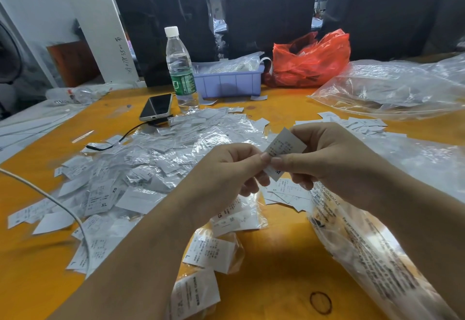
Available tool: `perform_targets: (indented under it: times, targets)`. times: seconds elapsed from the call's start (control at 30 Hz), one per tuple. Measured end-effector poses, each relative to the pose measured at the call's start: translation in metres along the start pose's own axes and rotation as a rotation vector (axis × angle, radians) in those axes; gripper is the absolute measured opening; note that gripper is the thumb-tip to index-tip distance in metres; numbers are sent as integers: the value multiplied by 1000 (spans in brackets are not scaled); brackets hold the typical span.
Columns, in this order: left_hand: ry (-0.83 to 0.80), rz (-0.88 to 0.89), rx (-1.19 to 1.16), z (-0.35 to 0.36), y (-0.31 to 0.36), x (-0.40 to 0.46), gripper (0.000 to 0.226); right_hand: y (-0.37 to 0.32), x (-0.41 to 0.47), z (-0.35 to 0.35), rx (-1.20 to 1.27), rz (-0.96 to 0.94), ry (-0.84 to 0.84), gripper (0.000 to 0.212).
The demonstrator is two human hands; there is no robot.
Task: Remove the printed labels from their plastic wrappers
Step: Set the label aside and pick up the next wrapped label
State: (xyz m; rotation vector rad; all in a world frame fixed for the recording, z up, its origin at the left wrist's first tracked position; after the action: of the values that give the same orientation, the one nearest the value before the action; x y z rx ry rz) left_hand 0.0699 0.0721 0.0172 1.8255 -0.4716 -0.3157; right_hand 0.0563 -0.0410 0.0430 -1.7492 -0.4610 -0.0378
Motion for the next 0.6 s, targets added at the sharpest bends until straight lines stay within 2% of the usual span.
perform_targets:
  times: [0.1, 0.2, 0.27, 0.43, 0.6]
  targets:
    - [71, 17, -35, -6, 0, 0, 27, 2, 1, -2, -29, -7, 35, 5]
    - [152, 70, -48, -15, 5, -1, 9, 3, 1, -3, -35, -4, 40, 5]
    - [178, 94, -44, -18, 7, -3, 7, 2, 1, -6, -35, -17, 48, 5]
    - [187, 95, -40, -20, 9, -4, 11, -9, 3, -27, 45, -65, 104, 7]
    - [148, 82, -56, -16, 9, -4, 12, -11, 3, -24, 40, -48, 15, 10]
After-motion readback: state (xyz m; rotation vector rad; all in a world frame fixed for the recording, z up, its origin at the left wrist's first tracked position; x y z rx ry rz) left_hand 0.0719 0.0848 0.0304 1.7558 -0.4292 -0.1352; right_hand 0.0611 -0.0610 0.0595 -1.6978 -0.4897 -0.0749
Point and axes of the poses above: each hand's wrist, its own x-axis towards the middle knuckle, its own z-axis out of the palm, y = z × x, the point moved 10 cm from there along x, towards the middle knuckle, and after that the axes turned 3 degrees about -z, right-handed, at the moved point
